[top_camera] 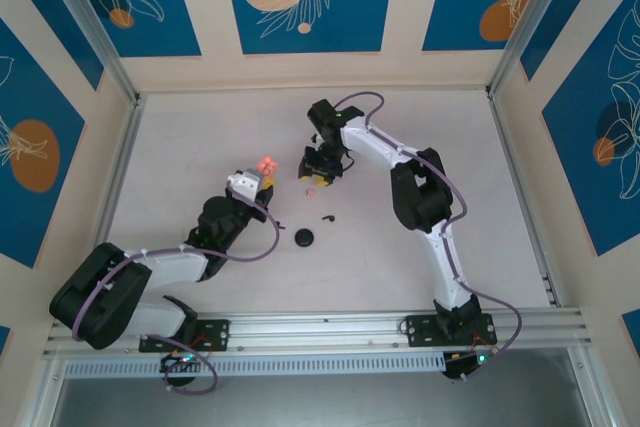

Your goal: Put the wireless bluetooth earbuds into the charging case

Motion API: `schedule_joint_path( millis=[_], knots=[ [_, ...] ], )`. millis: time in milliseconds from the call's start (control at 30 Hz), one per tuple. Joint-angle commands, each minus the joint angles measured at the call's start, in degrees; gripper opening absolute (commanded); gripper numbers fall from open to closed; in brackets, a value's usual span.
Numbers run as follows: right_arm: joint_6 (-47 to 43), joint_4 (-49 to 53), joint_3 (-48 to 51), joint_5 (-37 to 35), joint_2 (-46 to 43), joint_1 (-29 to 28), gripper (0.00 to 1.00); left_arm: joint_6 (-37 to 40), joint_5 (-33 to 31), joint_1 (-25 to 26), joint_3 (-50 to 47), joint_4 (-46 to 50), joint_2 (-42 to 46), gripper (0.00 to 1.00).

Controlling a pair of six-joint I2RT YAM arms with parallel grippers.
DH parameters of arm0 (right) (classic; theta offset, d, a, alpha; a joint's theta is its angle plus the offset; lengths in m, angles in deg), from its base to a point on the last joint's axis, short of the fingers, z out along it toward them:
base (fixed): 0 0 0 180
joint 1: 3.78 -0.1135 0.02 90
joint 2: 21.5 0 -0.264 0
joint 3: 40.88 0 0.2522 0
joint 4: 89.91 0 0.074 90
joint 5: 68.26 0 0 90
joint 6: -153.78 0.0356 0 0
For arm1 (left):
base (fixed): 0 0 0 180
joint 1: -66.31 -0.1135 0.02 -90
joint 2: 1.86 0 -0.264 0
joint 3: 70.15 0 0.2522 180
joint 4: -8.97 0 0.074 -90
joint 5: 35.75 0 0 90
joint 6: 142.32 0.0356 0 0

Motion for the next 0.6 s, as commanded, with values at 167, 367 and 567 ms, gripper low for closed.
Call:
schedule_joint_path(
  millis=[167, 367, 567],
  knots=[
    [-1.75, 6.45, -5.6, 0.36, 5.64, -1.27, 0.39, -0.74, -0.13, -1.36, -0.54, 0.63, 1.18, 0.14],
    [-2.16, 7.19, -5.61, -1.51, 7.4, -1.94, 0.4, -0.82, 0.22, -1.56, -0.5, 0.72, 1.18, 0.14],
    [-2.21, 7.32, -5.52, -1.86, 8.6, -2.37, 0.37, -0.82, 0.39, -1.77, -0.61, 0.91, 1.19, 0.14]
  ],
)
